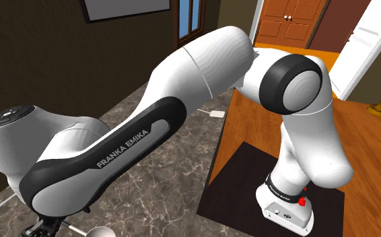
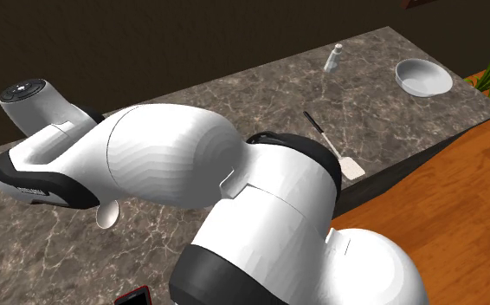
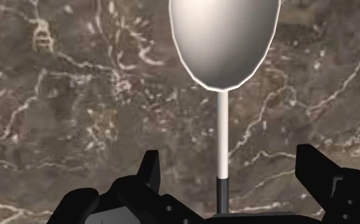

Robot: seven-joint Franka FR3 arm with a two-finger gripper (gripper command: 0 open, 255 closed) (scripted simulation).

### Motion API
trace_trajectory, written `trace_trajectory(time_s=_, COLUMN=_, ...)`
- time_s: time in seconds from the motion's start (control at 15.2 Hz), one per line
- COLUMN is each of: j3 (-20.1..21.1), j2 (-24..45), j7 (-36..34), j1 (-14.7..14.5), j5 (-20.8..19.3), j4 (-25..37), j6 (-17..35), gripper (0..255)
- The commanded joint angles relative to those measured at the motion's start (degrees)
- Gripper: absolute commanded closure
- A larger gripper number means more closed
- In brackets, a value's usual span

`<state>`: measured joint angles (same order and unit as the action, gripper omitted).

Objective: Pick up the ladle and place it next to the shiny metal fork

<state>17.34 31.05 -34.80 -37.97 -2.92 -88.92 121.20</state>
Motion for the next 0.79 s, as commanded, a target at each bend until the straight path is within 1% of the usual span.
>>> trace_trajectory(time_s=0.0, j3=0.0, j2=0.0, j7=0.0, j1=0.0, j5=0.0, j4=0.0, j6=0.0, gripper=0)
trace_trajectory(time_s=0.26, j3=0.37, j2=-2.84, j7=0.46, j1=0.63, j5=0.79, j4=3.05, j6=-5.84, gripper=0)
trace_trajectory(time_s=0.73, j3=0.37, j2=-2.84, j7=0.46, j1=0.63, j5=0.79, j4=3.05, j6=-5.84, gripper=0)
